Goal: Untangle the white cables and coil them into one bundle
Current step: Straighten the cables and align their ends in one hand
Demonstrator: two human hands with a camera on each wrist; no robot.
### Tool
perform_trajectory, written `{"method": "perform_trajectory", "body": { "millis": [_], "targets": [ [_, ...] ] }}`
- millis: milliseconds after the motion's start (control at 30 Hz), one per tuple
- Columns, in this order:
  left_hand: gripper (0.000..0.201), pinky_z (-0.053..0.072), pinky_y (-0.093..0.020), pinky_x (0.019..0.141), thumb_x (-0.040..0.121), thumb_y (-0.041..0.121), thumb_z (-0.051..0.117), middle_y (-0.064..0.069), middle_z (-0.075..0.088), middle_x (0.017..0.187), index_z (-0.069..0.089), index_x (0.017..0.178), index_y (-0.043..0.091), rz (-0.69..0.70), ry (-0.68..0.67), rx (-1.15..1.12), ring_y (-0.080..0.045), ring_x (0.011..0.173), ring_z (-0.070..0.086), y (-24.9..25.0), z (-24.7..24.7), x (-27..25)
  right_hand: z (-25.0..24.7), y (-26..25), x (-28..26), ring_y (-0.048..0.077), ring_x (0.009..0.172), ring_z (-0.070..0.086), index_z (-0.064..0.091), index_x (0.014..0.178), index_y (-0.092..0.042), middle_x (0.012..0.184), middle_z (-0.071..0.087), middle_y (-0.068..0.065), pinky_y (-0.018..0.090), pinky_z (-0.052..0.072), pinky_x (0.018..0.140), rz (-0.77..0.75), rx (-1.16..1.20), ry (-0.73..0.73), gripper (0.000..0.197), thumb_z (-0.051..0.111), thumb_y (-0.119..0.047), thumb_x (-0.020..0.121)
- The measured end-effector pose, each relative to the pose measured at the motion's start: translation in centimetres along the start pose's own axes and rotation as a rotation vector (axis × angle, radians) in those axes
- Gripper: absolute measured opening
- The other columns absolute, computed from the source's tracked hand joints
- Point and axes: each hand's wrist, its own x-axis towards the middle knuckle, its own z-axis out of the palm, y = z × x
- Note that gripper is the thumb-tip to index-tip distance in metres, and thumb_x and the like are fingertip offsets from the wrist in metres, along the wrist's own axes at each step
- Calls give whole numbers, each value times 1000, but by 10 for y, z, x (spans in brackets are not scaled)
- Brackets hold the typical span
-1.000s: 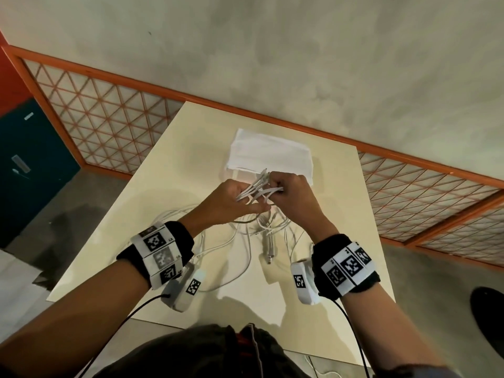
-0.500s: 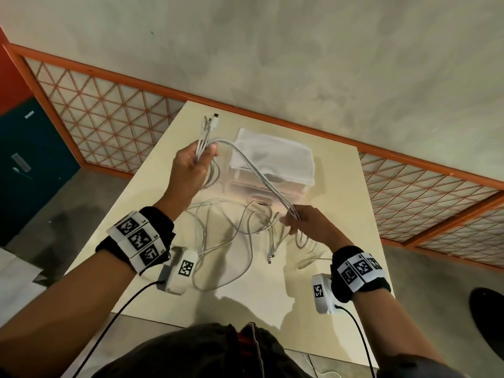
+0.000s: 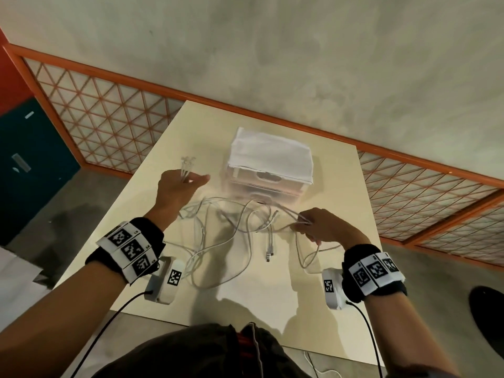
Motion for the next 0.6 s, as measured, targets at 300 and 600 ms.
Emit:
{"method": "perform_trajectory", "body": {
  "millis": [300,600],
  "targets": [
    [30,24,-8,36,103,24,33,17,63,71,57,109,7,135,-686,-54,3,34,36,53,50,-69,-17,-74,-11,4,47,51,66,68,-10,47,57,-3,21,42,60,-288,99,-25,32,61,-32,89],
    [39,19,-20,40,99,35,44,7,29,49,42,64,18,102,-563,26,-5,36,24,49,42,-51,-13,-46,-16,8,56,57,64,68,-10,58,63,-1,21,44,64,-210,289,254,59,40,-57,93]
  ]
}}
